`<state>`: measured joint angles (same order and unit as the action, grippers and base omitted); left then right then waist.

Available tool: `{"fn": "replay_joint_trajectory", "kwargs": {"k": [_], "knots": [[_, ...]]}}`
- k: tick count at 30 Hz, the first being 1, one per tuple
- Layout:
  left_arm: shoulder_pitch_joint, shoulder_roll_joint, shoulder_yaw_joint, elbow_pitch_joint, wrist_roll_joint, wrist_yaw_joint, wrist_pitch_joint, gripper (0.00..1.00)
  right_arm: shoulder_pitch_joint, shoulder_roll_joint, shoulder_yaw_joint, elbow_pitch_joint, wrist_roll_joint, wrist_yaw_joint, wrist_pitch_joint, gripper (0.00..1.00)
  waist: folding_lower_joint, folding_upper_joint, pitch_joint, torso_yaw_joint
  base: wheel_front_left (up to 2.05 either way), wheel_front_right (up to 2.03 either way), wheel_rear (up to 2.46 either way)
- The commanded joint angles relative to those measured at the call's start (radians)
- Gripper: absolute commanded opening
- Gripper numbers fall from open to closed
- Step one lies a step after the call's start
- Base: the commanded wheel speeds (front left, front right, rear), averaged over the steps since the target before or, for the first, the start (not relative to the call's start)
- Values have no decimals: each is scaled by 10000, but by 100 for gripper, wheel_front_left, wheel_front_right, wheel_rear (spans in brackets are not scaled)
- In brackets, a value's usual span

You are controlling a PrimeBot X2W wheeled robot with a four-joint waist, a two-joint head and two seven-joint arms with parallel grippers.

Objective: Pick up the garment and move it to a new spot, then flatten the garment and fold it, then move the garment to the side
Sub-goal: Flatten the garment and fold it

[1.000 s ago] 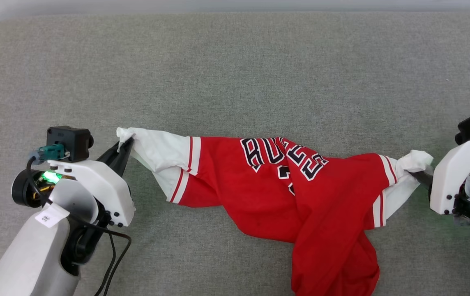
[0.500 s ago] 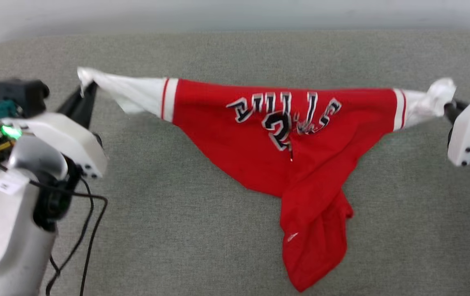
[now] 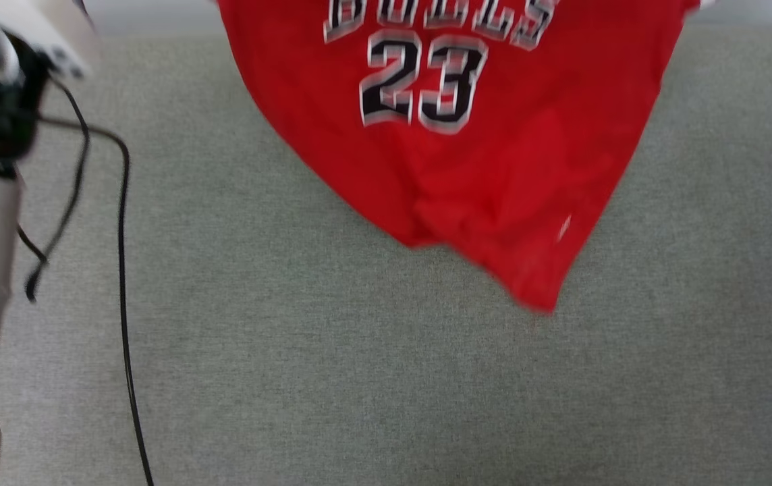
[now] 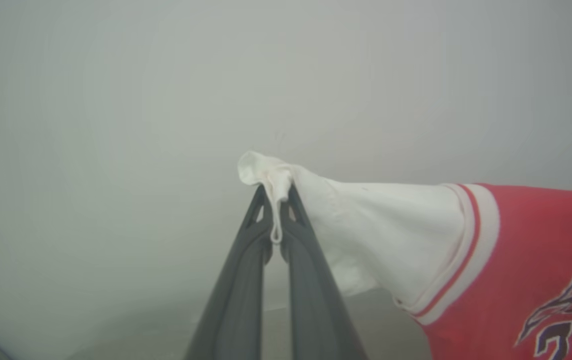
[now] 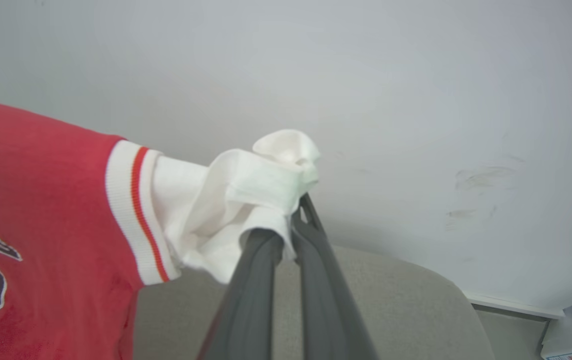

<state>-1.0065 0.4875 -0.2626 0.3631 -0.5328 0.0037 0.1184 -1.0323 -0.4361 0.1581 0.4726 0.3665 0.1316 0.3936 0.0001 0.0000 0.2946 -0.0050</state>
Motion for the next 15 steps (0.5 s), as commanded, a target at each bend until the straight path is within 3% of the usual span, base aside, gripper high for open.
{"fn": "replay_joint_trajectory", "kwargs": {"k": [1, 15], "knots": [[-436, -18, -9, 216, 87, -60, -135, 0, -409, 8, 1, 112, -140, -17, -193, 0, -1, 0, 261, -37, 0, 0, 0], [-4717, -73, 0, 2514, 817, -381, -1945, 0, -4688, 724, 38, 1813, -1255, -17, -1934, 0, -1, 0, 2111, -315, 0, 0, 0]]}}
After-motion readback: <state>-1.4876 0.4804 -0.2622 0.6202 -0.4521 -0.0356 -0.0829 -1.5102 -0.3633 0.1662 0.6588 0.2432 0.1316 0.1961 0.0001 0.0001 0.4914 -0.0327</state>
